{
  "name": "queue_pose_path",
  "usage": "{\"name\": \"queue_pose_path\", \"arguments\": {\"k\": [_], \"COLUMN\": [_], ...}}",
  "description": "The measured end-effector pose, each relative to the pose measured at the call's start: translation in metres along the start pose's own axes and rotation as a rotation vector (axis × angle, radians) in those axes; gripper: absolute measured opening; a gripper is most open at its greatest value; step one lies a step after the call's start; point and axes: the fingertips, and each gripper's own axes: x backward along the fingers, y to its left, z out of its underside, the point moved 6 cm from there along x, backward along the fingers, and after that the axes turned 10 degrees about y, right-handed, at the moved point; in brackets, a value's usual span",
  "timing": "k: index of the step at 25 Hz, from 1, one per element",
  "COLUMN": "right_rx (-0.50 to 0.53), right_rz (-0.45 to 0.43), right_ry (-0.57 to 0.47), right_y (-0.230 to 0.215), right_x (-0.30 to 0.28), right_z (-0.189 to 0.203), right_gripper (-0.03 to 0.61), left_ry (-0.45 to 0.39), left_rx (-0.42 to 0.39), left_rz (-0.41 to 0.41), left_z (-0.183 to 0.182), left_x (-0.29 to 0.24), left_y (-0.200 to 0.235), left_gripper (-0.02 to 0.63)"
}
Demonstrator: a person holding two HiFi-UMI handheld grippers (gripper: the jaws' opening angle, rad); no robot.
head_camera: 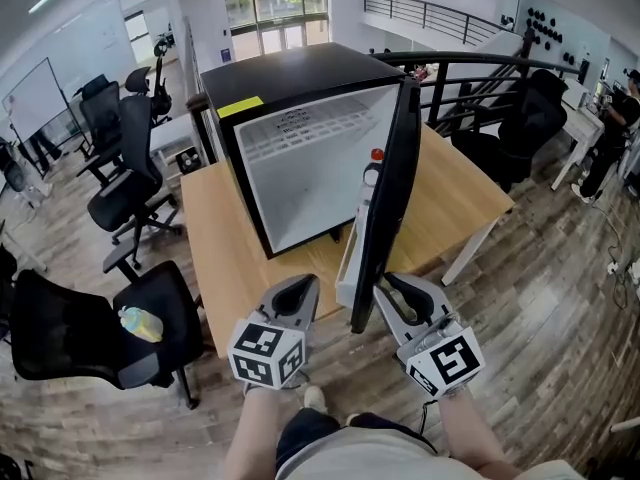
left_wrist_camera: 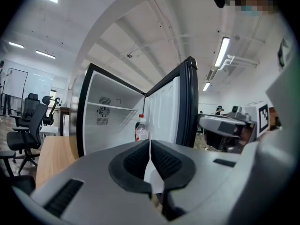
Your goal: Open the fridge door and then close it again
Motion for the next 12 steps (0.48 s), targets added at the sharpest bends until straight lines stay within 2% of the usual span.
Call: {"name": "queue_pose_path", "arguments": {"k": [12], "right_rx": [0.010], "right_rz": [-0.073], "right_ry": [-0.013], "right_y": [0.031], "right_x": [-0.084], "right_z": [-0.020], "right_gripper": [0.049], "left_ry": [-0.009], "left_rx": [-0.008], "left_rz": [-0.040], "left_z": [-0.009], "left_x": [0.004], "left_y": [0.069], "left_gripper": [0.011]}}
